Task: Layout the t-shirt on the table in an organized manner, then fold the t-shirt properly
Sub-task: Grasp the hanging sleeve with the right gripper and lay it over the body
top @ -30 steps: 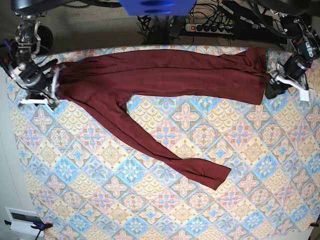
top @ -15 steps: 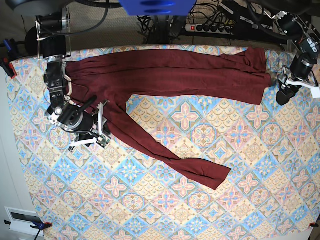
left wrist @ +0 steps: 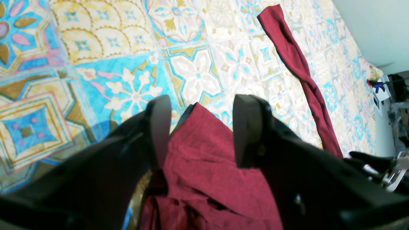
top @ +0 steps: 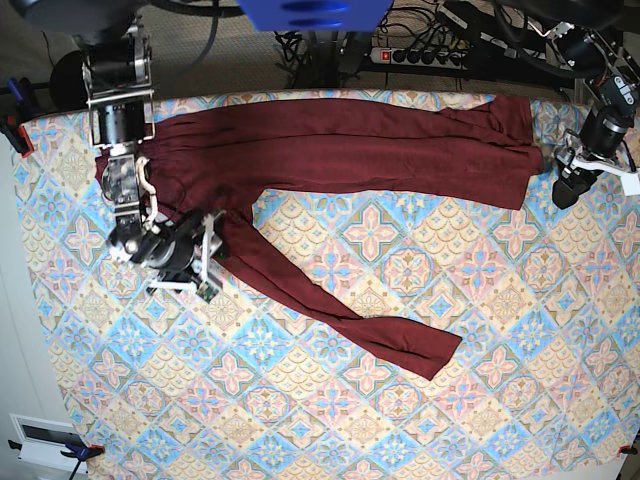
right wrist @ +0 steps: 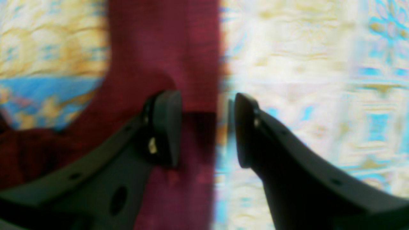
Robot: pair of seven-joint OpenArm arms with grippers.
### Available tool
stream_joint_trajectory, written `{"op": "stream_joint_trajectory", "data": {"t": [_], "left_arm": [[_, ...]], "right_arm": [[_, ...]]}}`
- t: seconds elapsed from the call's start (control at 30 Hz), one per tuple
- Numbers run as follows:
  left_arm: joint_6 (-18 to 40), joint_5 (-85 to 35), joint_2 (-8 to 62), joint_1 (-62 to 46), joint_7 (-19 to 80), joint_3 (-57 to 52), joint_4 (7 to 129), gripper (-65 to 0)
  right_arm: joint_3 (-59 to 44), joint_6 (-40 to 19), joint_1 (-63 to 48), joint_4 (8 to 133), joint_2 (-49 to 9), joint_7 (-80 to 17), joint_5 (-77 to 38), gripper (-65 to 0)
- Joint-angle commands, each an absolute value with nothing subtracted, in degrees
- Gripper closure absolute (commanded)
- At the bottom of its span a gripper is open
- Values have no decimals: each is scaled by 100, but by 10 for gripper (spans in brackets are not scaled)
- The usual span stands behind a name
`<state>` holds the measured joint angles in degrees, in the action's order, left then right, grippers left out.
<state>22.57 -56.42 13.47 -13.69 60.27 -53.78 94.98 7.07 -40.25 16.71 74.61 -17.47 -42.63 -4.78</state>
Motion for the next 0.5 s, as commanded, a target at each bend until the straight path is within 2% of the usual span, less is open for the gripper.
{"op": "stream_joint_trajectory", "data": {"t": [0.0,0.13,0.47], "left_arm": [[2299,-5771,1446,-1358,5930,-5402,9604,-303],[2299,-5771,1446,-1358,5930,-5402,9596,-303],[2299,-5763,1446,-1358,5930,-5402,9596,-303]], "right_arm": [[673,-4000,1859,7459,-1798,-4084,-532,-259],[884,-4000,1947,6993,-1622,-3846,-532,-259],[1235,-4000,2123,6202,-1604,-3556,-532,-254]]}}
